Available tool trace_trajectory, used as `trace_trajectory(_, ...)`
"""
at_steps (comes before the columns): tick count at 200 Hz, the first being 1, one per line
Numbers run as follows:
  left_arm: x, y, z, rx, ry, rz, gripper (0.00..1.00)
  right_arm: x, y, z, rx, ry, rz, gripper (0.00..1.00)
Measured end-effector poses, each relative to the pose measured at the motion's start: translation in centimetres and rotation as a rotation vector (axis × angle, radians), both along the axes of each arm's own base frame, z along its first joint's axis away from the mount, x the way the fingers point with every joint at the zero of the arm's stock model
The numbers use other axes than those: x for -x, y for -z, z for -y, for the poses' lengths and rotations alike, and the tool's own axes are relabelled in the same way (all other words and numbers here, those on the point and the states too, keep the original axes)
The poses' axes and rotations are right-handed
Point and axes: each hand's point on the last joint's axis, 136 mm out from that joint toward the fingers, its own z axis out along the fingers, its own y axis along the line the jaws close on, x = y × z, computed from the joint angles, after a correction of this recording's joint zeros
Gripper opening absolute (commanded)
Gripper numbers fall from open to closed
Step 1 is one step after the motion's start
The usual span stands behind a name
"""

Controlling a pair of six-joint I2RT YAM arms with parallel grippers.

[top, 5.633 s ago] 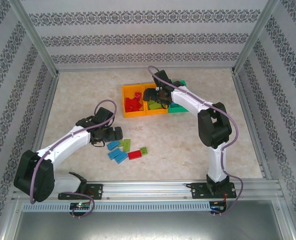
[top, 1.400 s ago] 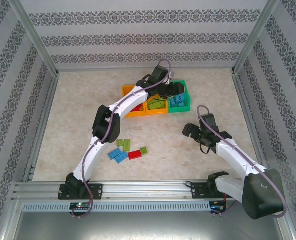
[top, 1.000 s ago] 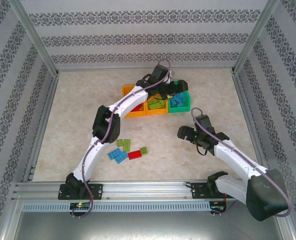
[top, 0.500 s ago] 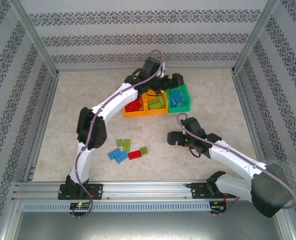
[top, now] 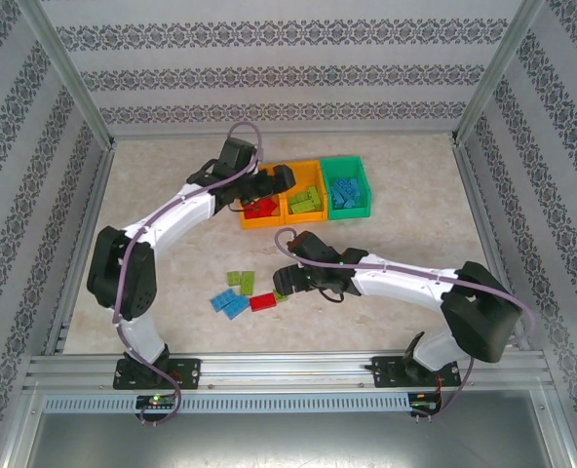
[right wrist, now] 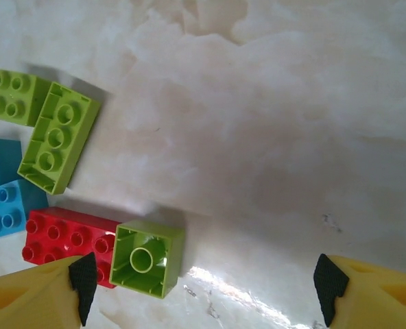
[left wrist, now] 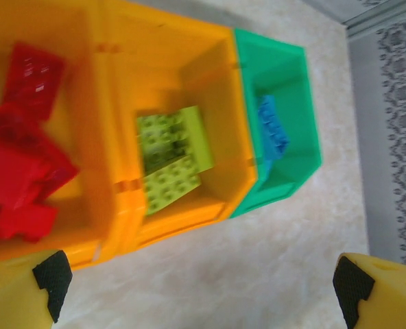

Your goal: Sort the legos into containers by color

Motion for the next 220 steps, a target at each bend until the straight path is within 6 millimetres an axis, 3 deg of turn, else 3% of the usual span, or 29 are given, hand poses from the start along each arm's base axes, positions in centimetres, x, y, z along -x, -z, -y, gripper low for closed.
trace_trajectory(48,2.6,-0.6,-2.9,-0.045,-0.032,0.036,1.00,0.8,1.5,-0.7,0.019,-0.030,-0.054,0.74)
trace_trajectory(92,3.2,-0.6,-5.9,-0.070,-0.101,0.047,0.99,1.5,2.6,-1.9,0.036,-0.071,-0.093,0.67)
trace_trajectory(124,3.6,-0.2,-6.7,-0.086,-0.121,0.042,0.99,1.9,3.8,-1.4,0.076,-0.068,-0.123,0.64)
trace_trajectory(165,4.0,-0.1,-7.7,-0.096,-0.142,0.047,0.99,1.6,3.8,-1.2,0.081,-0.057,-0.118,0.58)
trace_trajectory(192,4.1,-0.1,-8.3,-0.101,-0.155,0.045,1.00,0.7,3.8,-0.1,0.094,-0.013,-0.108,0.57)
trace_trajectory(220,4.1,-0.1,-8.5,-0.103,-0.161,0.046,1.00,-0.5,3.6,2.8,0.112,0.071,-0.095,0.59)
